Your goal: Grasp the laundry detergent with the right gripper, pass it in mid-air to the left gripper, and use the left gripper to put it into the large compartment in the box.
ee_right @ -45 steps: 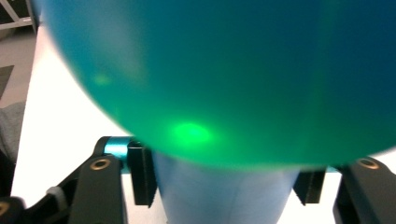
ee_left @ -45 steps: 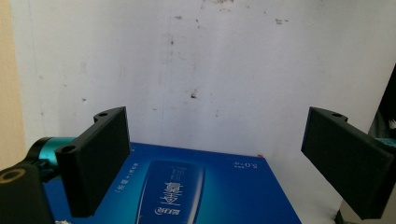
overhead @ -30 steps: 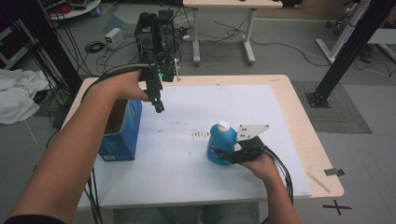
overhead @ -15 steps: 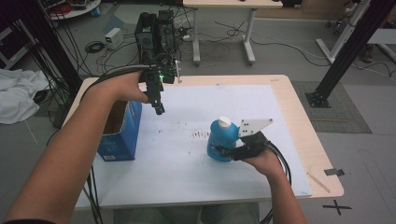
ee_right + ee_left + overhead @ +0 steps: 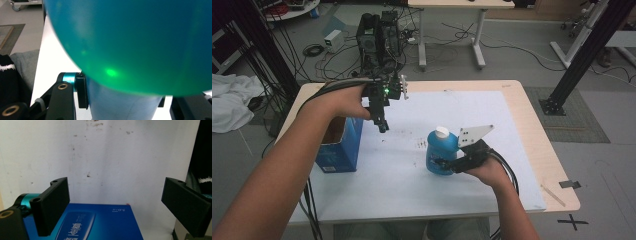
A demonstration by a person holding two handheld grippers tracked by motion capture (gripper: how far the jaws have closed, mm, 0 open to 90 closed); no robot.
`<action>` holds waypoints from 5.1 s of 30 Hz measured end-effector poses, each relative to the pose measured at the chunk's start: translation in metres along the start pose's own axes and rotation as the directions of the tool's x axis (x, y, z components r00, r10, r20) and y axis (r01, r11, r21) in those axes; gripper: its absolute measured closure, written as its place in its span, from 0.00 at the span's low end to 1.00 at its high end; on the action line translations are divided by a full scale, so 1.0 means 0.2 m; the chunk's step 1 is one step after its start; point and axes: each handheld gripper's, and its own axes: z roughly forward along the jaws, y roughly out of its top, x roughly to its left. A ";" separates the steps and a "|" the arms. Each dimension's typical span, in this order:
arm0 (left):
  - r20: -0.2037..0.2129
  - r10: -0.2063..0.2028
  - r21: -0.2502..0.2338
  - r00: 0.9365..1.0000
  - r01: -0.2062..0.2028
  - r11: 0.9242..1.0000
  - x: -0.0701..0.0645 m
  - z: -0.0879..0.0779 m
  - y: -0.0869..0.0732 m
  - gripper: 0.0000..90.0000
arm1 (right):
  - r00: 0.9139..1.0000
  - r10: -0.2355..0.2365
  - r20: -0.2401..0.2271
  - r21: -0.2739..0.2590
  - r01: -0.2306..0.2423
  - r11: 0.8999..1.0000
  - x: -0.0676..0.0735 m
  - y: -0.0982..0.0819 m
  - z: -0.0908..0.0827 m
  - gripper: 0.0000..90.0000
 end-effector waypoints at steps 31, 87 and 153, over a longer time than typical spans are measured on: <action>0.033 0.151 0.024 0.988 -0.152 0.988 -0.29 0.01 0.12 0.09 | 0.993 -0.061 -0.100 -0.023 0.059 0.998 0.04 0.11 0.20 0.50; 0.062 0.190 0.084 0.980 -0.195 0.977 -0.42 0.12 0.26 0.09 | 0.980 -0.080 -0.181 -0.045 0.073 0.996 0.11 0.27 0.39 0.51; 0.055 0.176 0.123 0.983 -0.181 0.976 -0.44 0.10 0.29 0.42 | 0.981 -0.081 -0.177 -0.064 0.071 0.995 0.10 0.28 0.37 0.51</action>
